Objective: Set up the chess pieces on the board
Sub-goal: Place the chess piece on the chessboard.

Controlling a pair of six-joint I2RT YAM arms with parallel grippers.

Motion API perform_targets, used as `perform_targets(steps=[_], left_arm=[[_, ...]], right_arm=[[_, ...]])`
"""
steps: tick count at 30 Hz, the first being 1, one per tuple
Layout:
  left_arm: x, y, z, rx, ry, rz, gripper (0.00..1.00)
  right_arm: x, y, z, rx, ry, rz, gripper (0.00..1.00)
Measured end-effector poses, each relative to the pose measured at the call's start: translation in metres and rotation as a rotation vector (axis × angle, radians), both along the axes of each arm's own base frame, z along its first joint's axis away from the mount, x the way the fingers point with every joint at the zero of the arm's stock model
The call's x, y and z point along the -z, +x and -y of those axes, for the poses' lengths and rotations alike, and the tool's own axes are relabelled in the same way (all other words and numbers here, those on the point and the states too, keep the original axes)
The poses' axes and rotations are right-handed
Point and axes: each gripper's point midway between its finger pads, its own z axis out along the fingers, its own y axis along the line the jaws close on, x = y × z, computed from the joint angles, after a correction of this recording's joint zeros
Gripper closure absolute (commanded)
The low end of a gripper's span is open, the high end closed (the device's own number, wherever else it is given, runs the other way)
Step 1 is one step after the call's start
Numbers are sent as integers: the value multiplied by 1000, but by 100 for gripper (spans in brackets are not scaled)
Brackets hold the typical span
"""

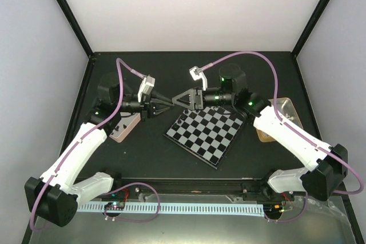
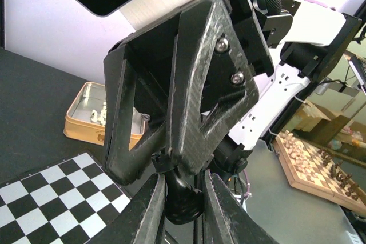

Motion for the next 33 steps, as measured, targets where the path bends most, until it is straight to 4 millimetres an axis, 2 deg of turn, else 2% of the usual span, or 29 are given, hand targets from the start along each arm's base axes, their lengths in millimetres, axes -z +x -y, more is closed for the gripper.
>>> perform_targets(steps=[5,8,14,17,21,25,28,33], left_arm=[[2,1,0,-6,4,-8,81],[2,2,0,-11,7,-13,75],[5,5,-1,-39,17,-22,41],[8,14,-2,-100,39,-36,32],[13,32,-10,-242,79,-38,26],[11,50,-29,-454,115,-13,26],[3,60,-50,-622,119,25,25],[-7,64,-87,-859,100,73,25]], right_arm=[[3,-3,-2,-14,-12,3,88],[2,-3,-3,-17,-9,11,93],[6,7,-1,42,-25,26,94],[8,15,5,106,-42,69,94],[17,31,21,240,-96,168,94],[50,51,37,372,-203,253,94],[91,61,46,436,-327,289,94],[144,59,37,433,-499,353,94]])
